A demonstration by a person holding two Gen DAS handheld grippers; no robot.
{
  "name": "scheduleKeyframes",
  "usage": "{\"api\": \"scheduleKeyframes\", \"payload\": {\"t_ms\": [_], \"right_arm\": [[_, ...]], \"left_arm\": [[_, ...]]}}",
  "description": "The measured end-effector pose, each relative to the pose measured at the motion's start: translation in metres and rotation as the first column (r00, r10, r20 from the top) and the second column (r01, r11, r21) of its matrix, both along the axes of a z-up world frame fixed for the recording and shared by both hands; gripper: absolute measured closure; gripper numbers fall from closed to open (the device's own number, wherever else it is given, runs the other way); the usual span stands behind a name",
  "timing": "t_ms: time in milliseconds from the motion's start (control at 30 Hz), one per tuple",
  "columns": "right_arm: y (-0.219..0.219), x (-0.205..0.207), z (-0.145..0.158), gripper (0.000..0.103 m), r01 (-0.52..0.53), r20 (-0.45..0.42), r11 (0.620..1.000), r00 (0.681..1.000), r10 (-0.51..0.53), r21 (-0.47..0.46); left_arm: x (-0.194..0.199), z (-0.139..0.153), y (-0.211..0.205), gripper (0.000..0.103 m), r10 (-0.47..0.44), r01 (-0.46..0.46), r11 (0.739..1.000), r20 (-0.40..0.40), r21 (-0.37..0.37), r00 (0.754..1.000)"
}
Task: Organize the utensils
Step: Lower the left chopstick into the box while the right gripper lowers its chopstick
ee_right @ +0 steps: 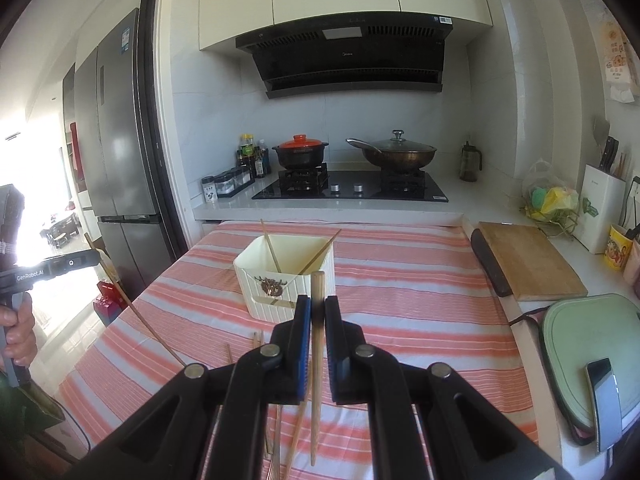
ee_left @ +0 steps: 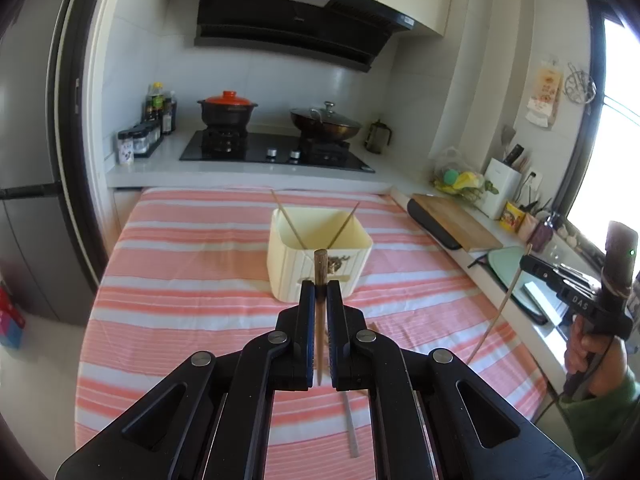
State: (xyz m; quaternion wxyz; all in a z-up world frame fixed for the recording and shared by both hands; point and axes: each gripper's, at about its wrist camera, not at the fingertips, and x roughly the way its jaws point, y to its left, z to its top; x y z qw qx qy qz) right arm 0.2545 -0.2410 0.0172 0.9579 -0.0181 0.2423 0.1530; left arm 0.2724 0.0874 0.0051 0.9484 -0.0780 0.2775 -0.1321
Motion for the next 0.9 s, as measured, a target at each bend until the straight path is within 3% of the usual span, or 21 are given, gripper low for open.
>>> {"api": "scheduleKeyframes", "payload": {"t_ms": [433, 667, 900], "right_arm": [[0.012, 0.012, 0.005, 0.096, -0.023, -0.005, 1.000, 1.000, 0.023, -0.013], [0.024, 0.054, 0.040, 0.096, -0.039, 0.027, 0.999, 0.999, 0.039, -0.016], [0.052, 0.119, 0.092, 0.096, -0.050, 0.154, 0.997, 0.987, 0.041, 0.060]], "left_arm": [[0.009, 0.012, 0.005, 0.100, -0.003, 0.003, 1.000, 0.006, -0.031, 1.000], [0.040, 0.047, 0.009, 0.100, 0.014, -0.010, 0.998, 0.069, -0.063, 0.998], [0.097, 0.091, -0.005, 0.100, 0.062, -0.057, 0.998, 0.204, -0.029, 0.977]]}}
